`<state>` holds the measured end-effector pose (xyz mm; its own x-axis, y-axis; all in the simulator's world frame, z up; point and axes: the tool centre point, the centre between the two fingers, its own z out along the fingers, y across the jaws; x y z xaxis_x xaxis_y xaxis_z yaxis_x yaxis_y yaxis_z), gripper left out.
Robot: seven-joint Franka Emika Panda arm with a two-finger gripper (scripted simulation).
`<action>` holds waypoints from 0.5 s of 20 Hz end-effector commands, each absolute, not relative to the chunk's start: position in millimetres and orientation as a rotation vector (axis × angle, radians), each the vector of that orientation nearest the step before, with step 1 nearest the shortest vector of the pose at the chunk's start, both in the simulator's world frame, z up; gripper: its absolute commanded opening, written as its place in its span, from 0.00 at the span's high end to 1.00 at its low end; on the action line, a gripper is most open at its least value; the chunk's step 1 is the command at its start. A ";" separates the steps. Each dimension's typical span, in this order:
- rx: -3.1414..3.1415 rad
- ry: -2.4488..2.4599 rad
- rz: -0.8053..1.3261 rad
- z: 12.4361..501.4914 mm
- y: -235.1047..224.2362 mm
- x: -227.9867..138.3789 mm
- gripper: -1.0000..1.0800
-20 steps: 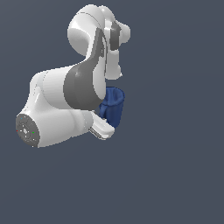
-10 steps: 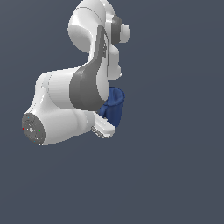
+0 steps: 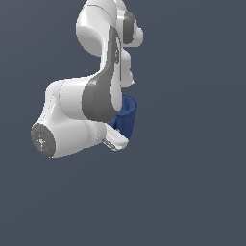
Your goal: Pick up the object and move it to a goal position.
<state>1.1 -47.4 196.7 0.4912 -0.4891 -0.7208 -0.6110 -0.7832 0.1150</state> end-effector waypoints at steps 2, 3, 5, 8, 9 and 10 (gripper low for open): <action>-2.575 0.958 1.168 195.7 -46.9 0.1 0.38; -2.575 0.958 1.168 195.7 -46.9 0.1 1.00; -2.575 0.958 1.168 195.7 -46.9 0.1 1.00; -2.575 0.958 1.168 195.7 -46.9 0.1 1.00; -2.575 0.958 1.168 195.7 -46.9 0.1 1.00; -2.575 0.958 1.168 195.7 -46.9 0.1 1.00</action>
<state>0.3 -46.9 196.0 0.4918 -0.4891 -0.7204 -0.6112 -0.7831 0.1144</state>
